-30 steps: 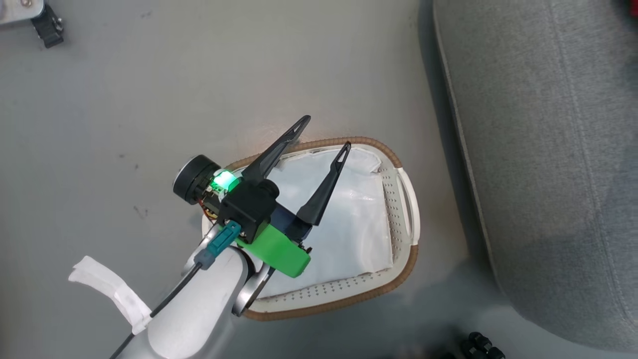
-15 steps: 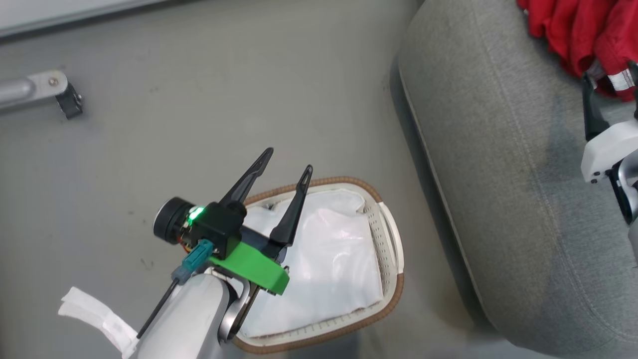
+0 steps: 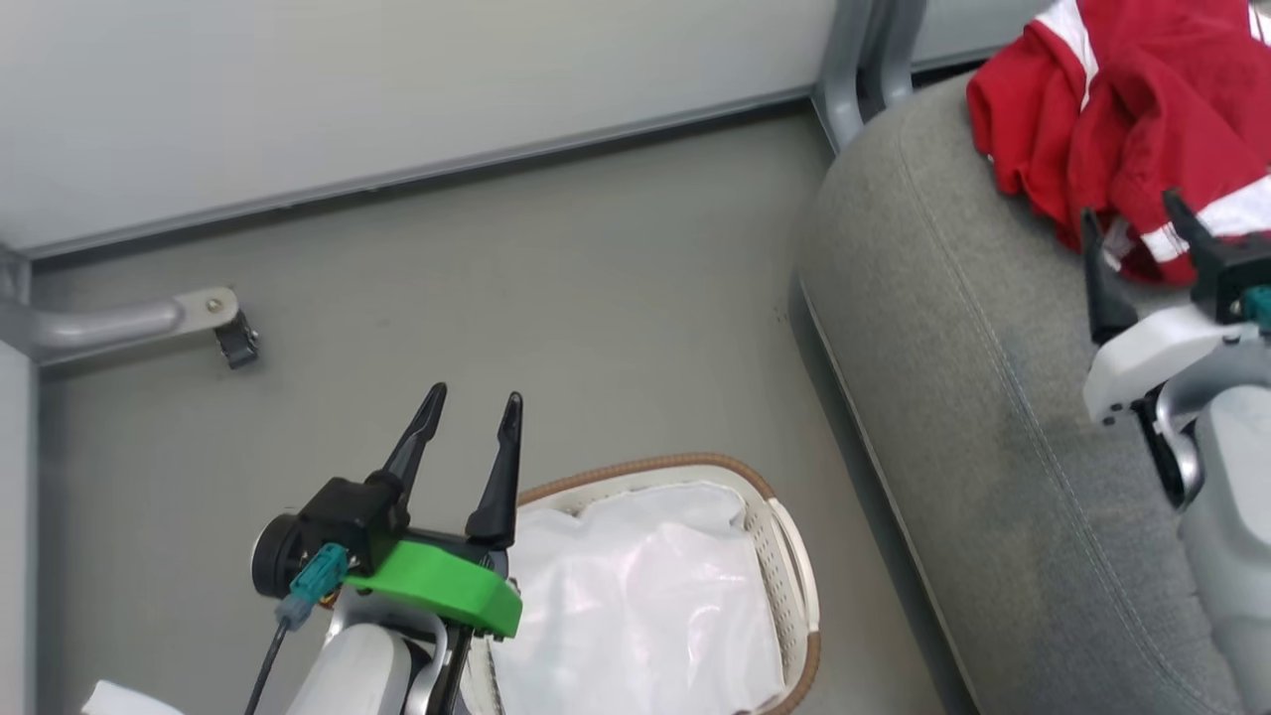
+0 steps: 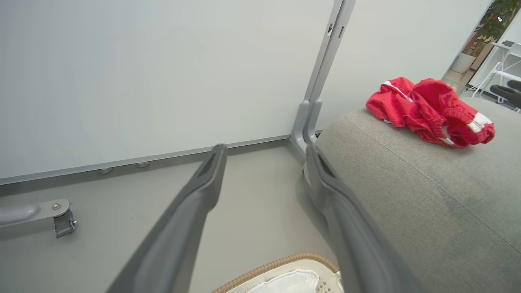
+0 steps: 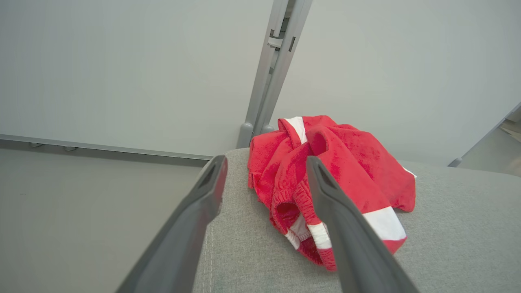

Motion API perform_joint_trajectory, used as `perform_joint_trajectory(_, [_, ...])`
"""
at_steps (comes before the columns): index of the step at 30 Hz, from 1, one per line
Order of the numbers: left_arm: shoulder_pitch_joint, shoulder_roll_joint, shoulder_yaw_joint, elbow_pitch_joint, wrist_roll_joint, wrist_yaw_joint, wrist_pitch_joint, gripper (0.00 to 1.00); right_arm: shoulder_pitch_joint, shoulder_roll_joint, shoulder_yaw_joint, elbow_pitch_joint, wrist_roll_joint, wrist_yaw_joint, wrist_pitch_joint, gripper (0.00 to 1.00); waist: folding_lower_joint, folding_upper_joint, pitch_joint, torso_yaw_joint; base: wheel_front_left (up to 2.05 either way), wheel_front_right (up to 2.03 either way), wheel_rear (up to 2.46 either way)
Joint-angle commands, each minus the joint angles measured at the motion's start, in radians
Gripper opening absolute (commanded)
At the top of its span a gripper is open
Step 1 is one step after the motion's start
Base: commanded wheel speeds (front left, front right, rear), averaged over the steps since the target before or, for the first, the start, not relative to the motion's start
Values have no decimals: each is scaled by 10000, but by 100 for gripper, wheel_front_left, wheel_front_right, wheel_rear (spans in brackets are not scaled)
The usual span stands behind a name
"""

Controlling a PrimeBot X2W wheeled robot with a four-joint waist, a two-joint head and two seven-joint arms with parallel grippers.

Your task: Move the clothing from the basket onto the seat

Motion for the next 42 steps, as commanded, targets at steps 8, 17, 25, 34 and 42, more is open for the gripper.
perform_joint_trajectory(8, [1173,-146,1301,3,117,329,7,100,1426,1635,-515,-1503,21,-14,-54,100,1,0,-1387,1137,0,0,0])
perform_joint_trajectory(17, [2316,-234,2381,-466,622,518,8,100,2931,2563,-542,-2414,-487,-14,-57,100,1,0,-1704,1515,0,0,0])
perform_joint_trajectory(25, [3168,-332,2907,-784,470,326,7,100,4446,2667,-210,-2890,97,-14,-58,100,1,0,-1911,1564,0,0,0])
perform_joint_trajectory(34, [3784,-377,3059,-831,374,320,7,100,5344,2667,-21,-3329,993,-14,-59,100,1,0,-2132,1383,0,0,0])
perform_joint_trajectory(42, [3850,-382,2913,-791,269,463,7,100,5455,2668,97,-3349,1022,-14,-59,100,1,0,-2198,1352,0,0,0])
